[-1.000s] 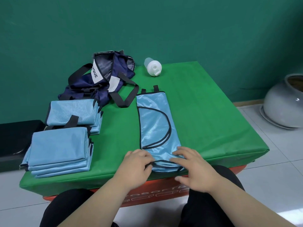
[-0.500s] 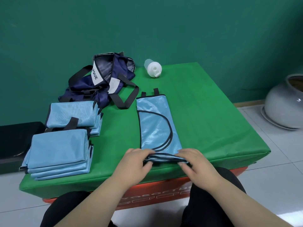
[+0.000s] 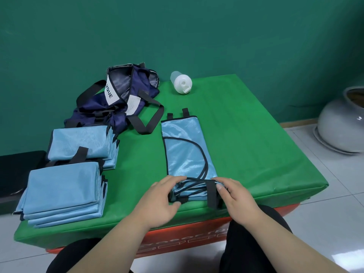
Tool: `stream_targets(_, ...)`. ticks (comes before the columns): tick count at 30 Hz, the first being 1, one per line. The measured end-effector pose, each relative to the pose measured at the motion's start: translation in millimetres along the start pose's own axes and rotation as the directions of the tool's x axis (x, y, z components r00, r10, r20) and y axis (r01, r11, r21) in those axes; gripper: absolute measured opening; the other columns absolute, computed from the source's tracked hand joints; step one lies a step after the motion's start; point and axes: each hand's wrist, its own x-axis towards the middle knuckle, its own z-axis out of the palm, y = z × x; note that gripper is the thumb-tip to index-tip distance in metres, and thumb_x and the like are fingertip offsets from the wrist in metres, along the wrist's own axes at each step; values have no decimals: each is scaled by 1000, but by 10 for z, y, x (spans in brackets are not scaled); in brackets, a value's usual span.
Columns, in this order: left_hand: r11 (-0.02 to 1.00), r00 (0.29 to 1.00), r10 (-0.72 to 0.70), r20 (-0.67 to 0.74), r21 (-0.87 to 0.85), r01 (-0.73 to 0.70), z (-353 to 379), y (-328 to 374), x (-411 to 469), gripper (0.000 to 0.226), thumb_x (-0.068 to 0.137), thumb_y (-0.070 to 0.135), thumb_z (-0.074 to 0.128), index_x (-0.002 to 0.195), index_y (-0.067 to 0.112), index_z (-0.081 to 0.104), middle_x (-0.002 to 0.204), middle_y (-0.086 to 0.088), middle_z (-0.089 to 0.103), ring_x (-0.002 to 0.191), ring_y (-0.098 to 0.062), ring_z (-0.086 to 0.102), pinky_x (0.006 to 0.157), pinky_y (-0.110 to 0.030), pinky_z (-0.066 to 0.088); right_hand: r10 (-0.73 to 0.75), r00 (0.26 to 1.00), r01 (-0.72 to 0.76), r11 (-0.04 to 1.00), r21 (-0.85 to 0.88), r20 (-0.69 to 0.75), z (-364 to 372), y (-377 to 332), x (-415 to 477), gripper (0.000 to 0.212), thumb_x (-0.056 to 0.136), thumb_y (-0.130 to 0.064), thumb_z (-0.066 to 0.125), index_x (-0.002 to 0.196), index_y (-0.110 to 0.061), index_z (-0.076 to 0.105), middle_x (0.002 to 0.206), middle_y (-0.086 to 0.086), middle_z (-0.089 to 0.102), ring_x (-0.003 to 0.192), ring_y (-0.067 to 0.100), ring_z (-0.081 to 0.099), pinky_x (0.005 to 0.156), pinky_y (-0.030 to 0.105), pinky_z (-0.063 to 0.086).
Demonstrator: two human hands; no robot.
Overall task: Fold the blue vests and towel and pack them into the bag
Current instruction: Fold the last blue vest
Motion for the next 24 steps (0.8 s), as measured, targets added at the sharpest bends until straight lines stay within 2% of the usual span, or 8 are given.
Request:
stream_targets(2, 999, 1000, 18, 0, 48, -18, 23, -8, 23, 66, 87, 21, 65, 140, 49, 39, 131, 37, 40, 122, -7, 45, 108, -27, 34, 17, 1000, -17, 1000, 13, -1, -4, -10, 20, 27, 104, -28, 48, 124, -40, 60, 111, -30, 56, 114, 6, 52, 97, 23, 37)
stream_targets(7, 997, 997, 46, -68, 62, -42, 64, -71, 105, 42, 94, 25, 62, 132, 43, 56, 126, 29, 54, 116, -7, 51, 102, -24, 38, 30, 1000, -30, 998, 57, 10, -9, -36, 32, 33, 104, -27, 49, 112, -58, 53, 113, -25, 61, 113, -1, 50, 97, 23, 39)
stream_targets(10, 998, 995, -4, -103, -56, -1, 59, -63, 147, 32, 94, 28, 64, 124, 40, 64, 117, 28, 62, 110, -2, 57, 99, -25, 44, 30, 999, -31, 996, 84, 19, -25, -20, 27, 34, 103, -27, 51, 116, -59, 52, 118, -24, 61, 117, -8, 46, 99, 18, 35)
stream_targets(12, 988, 993, -56, -108, -152, 39, 50, -60, 171, 24, 94, 31, 65, 115, 43, 68, 107, 27, 66, 101, 4, 60, 94, -25, 48, 20, 999, -25, 995, 92, 50, -35, -6, -7, 33, 97, -38, 51, 124, -56, 49, 124, -26, 57, 122, -8, 43, 102, 13, 30)
stream_targets(14, 980, 991, -82, -103, -192, 61, 51, -61, 198, 20, 95, 32, 64, 109, 45, 70, 102, 24, 69, 95, 5, 61, 90, -24, 50, -25, 995, 17, 996, 83, 94, -46, 6, -63, 51, 85, -37, 50, 133, -52, 46, 130, -32, 51, 128, -4, 39, 104, 8, 25)
stream_targets(18, 945, 989, -129, -79, -313, 98, 37, -26, 234, 30, 96, 24, 63, 90, 52, 68, 92, 27, 72, 88, 5, 66, 84, -21, 51, -56, 984, 52, 998, 28, 170, -60, 11, -93, 86, 66, -12, 52, 141, -52, 35, 140, -38, 36, 136, -5, 30, 108, 6, 18)
stream_targets(21, 925, 989, -138, -54, -365, 109, 56, -32, 234, 25, 96, 23, 64, 94, 47, 73, 92, 21, 74, 88, -3, 69, 87, -29, 54, -88, 984, 88, 996, 10, 154, -40, 31, -93, 84, 72, -14, 58, 141, -56, 34, 139, -40, 36, 138, 3, 33, 109, 10, 22)
stream_targets(24, 911, 988, -153, -37, -393, 126, 82, -97, 194, 27, 89, 38, 63, 108, 56, 66, 103, 18, 73, 96, -5, 68, 94, -35, 53, -143, 988, 142, 989, 34, 57, -31, 64, -96, 74, 75, -20, 60, 133, -62, 43, 134, -32, 48, 130, 6, 43, 107, 19, 32)
